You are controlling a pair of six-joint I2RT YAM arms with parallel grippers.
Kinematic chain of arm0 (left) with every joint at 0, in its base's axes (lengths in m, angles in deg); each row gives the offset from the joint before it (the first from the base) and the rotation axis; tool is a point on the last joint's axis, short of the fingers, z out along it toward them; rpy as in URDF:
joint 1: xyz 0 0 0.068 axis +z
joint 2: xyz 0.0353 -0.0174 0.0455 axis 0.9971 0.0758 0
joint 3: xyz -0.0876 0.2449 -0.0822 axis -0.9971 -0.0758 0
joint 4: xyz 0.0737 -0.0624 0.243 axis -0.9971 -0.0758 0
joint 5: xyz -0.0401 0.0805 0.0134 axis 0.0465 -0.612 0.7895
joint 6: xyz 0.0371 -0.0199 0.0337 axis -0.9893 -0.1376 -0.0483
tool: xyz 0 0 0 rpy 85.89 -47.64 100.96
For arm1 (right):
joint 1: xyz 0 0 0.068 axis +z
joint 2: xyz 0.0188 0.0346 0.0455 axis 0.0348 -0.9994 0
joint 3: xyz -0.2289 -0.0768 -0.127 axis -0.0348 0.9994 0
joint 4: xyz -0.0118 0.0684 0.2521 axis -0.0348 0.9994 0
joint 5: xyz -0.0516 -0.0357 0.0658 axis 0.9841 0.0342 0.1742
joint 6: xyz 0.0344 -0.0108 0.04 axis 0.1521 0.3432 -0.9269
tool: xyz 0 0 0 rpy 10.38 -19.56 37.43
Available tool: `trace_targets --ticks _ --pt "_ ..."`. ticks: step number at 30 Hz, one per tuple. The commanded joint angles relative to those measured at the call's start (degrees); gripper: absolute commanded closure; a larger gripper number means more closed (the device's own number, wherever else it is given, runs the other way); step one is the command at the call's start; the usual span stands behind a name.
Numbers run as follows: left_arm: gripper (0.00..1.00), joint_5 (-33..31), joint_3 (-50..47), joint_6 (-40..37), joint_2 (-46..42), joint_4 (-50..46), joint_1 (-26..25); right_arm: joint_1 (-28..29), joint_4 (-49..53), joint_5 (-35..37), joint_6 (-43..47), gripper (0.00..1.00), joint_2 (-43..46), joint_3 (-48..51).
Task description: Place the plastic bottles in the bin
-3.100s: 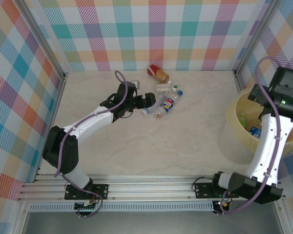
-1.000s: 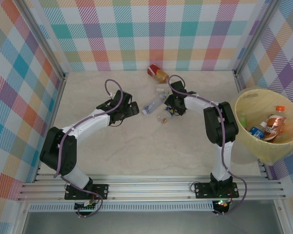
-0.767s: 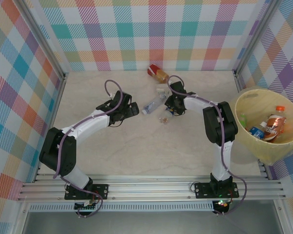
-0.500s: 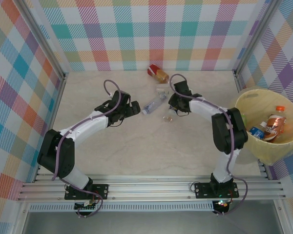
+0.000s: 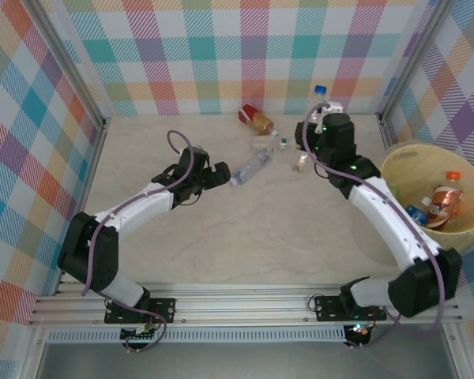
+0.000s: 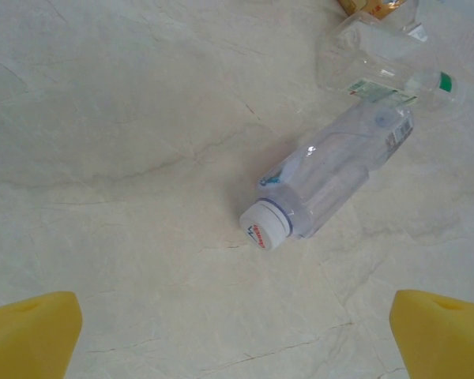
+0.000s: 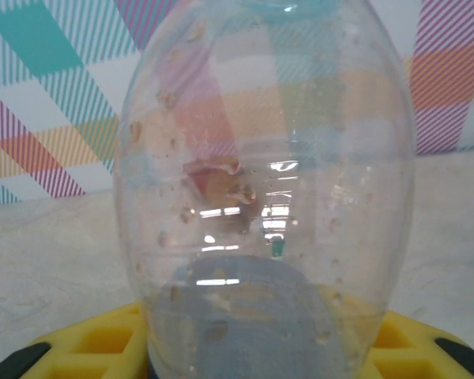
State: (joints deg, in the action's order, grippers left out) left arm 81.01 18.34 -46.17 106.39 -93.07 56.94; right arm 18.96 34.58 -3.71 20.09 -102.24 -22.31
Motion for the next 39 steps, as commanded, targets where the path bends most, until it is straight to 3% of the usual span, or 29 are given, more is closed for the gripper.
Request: trace_targets --ticks 1,6,11,15,18,24,29,33,39 --pt "0.0 1.6 -0.9 1.2 -1.3 2.4 0.5 -3.2 4.9 0.6 8.2 0.59 6.7 -3.4" --pt "0.0 2.6 -0.8 2.0 -0.5 3.3 0.4 -13.8 11.0 -6.5 11.4 0.61 15.7 -5.0" --pt "0.0 3.6 0.6 2.7 0.9 3.7 0.4 -21.3 17.6 -6.5 16.9 0.61 18.6 -7.5" --pt "0.0 5.4 3.5 2.3 2.8 2.6 0.4 -24.9 22.3 0.1 20.6 0.61 19.0 -10.4" --pt "0.0 6.4 5.4 2.1 4.4 1.9 0.4 -26.2 24.3 11.7 25.4 0.61 17.8 -11.3" --pt "0.0 8.9 6.4 4.3 6.7 3.2 0.4 -27.8 20.2 26.1 34.0 0.62 18.7 -7.5" --pt "0.0 9.3 7.4 4.7 7.8 2.6 0.3 -28.4 14.1 31.7 39.8 0.62 20.2 -2.7" --pt "0.0 8.7 8.2 4.5 8.5 1.7 0.3 -28.8 15.9 32.5 38.0 0.6 21.6 0.0" --pt "0.0 8.8 9.8 4.3 9.4 0.5 0.3 -28.9 23.8 35.2 37.0 0.45 19.6 0.7"
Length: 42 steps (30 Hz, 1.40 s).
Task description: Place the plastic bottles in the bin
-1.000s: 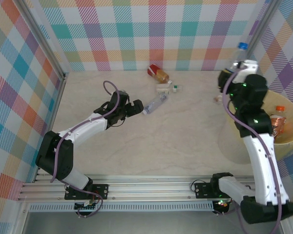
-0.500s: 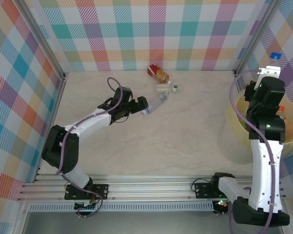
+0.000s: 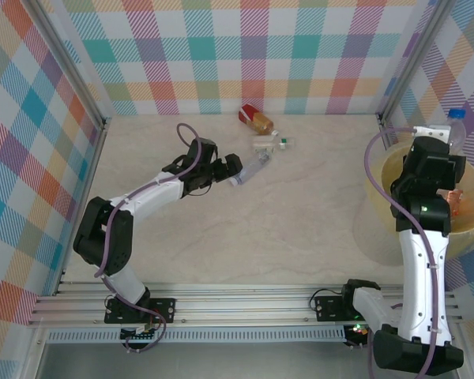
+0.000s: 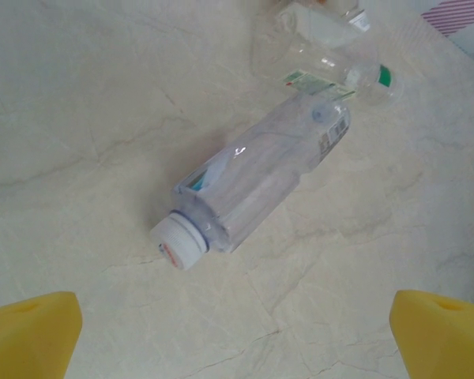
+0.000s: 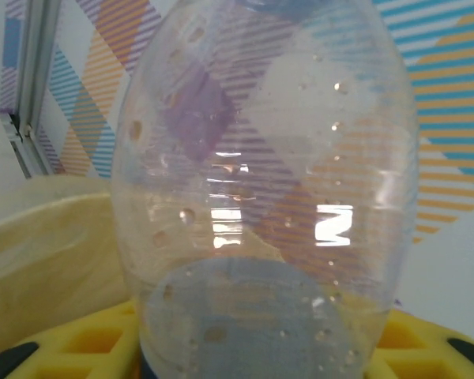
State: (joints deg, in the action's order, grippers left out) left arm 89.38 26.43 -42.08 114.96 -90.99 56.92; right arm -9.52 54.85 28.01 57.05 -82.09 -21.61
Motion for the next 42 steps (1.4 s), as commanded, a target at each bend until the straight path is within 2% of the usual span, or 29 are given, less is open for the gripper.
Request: trace_targets --ticks 1,3,5,10,14,21,26,31,34,38,42 --pt "0.0 0.2 1.7 0.3 0.8 -1.6 0.3 -0.5 5.4 4.1 -0.8 0.38 -1.2 -0.3" --pt "0.0 0.3 1.8 0.4 0.8 -1.8 0.3 -0.5 7.6 6.2 -1.7 0.23 -2.6 -0.9" --pt "0.0 0.3 1.9 0.4 0.7 -1.9 0.3 -0.5 8.1 7.1 -1.7 0.16 -3.7 -1.5" --pt "0.0 -0.6 1.9 0.3 0.3 -2.3 0.3 -0.5 9.7 6.5 -6.0 0.07 -4.0 -4.4" --pt "0.0 -0.4 2.4 0.0 0.9 -2.5 0.3 -0.5 13.4 3.0 -11.4 0.01 -4.4 -7.8" --pt "0.0 -0.1 4.2 -2.3 1.8 -3.4 0.3 -0.5 15.3 -3.7 -19.9 0.0 -4.1 -9.5" --pt "0.0 -0.3 7.0 -6.3 3.6 -5.6 0.3 -0.5 14.1 -18.1 -25.7 0.0 -2.4 -8.8" --pt "0.0 -0.9 10.8 -12.3 6.5 -9.8 0.1 -0.5 5.8 -34.4 -30.6 0.0 1.6 -3.8" --pt "0.0 -1.7 13.6 -18.2 8.8 -11.6 0.0 -0.5 0.9 -47.2 -34.1 0.0 3.3 -1.7" --pt "0.0 -6.0 15.3 -24.5 10.6 -11.5 -0.4 -0.4 -8.5 -64.2 -39.6 0.0 5.6 2.7" --pt "0.0 -4.7 17.8 -30.5 13.2 -12.0 -0.5 0.0 -12.1 -70.9 -45.1 0.0 4.3 4.3"
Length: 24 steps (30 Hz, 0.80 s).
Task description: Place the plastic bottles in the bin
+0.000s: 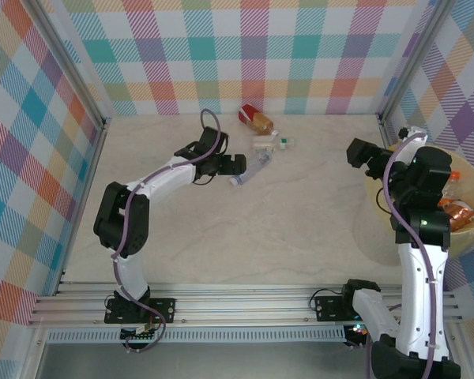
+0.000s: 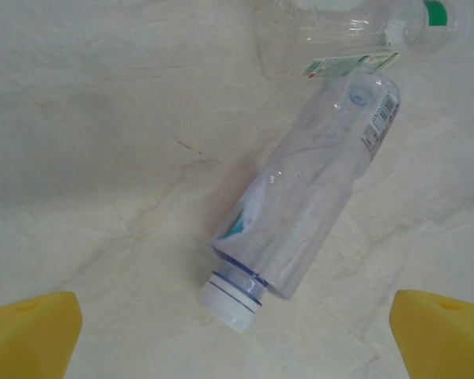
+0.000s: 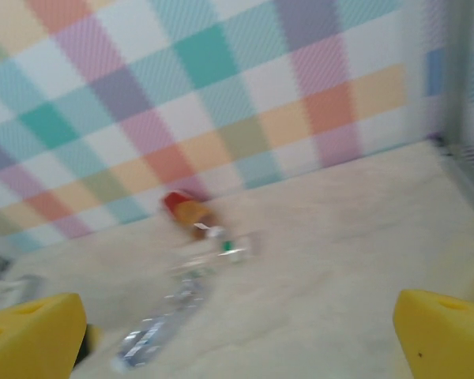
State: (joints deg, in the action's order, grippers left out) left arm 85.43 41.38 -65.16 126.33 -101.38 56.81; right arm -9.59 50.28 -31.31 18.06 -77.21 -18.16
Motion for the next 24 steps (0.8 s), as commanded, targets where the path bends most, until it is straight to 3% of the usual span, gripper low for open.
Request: trace_targets --ticks 1,5,11,19,24 --pt "0.0 -0.4 3.9 -8.5 3.0 -2.4 -0.4 0.3 -8.3 -12.7 -7.4 0.0 -1.3 1.3" --pt "0.0 0.7 6.7 -11.0 6.2 -3.7 -0.7 2.9 -11.2 -15.1 -10.4 0.0 -3.7 3.0" --pt "0.0 3.1 12.2 -16.8 12.0 -6.1 -1.5 8.3 -9.7 -10.2 -8.7 0.0 -7.1 2.1" --pt "0.01 -3.8 19.2 -24.2 18.5 -9.4 -4.5 10.5 -8.0 -8.2 -7.3 0.0 -9.5 0.3" --pt "0.1 -5.7 21.0 -26.1 21.5 -10.1 -5.2 10.8 -6.8 -7.6 -6.4 0.0 -10.0 -0.4"
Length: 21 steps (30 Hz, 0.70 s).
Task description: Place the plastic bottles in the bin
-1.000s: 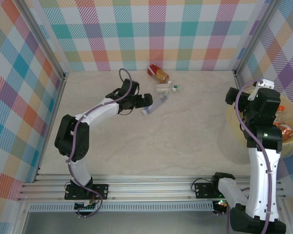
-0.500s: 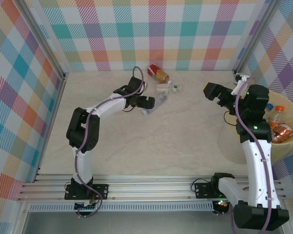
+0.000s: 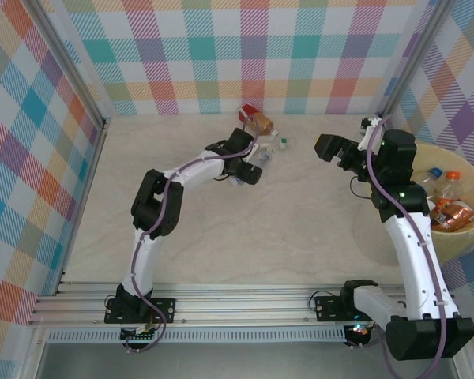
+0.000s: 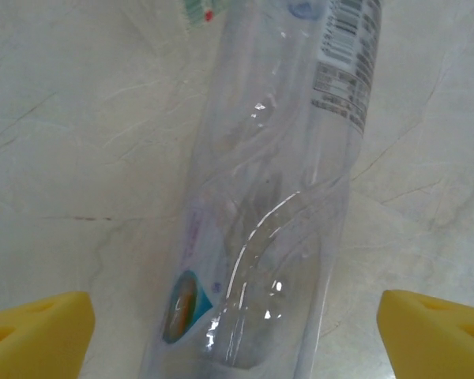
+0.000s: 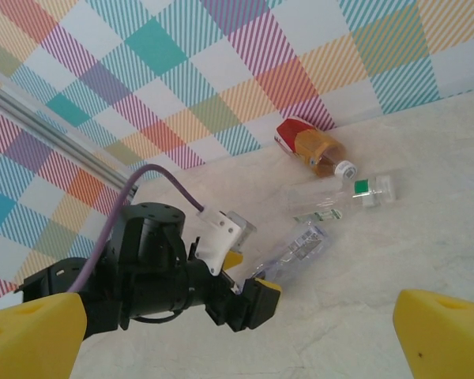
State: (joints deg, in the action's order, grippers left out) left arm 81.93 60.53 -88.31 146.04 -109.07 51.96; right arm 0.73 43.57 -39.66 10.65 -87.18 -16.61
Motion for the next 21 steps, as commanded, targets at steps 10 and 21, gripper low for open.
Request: trace_targets --ticks 10,21 --pt "0.41 -3.1 1.6 -1.9 3.7 -2.1 -1.1 0.6 0.7 1.4 1.0 0.0 -0.9 -1.6" --pt "0.55 1.3 -8.4 5.4 -6.9 4.6 -1.0 1.1 -0.3 2.3 -1.5 0.0 -1.7 0.0"
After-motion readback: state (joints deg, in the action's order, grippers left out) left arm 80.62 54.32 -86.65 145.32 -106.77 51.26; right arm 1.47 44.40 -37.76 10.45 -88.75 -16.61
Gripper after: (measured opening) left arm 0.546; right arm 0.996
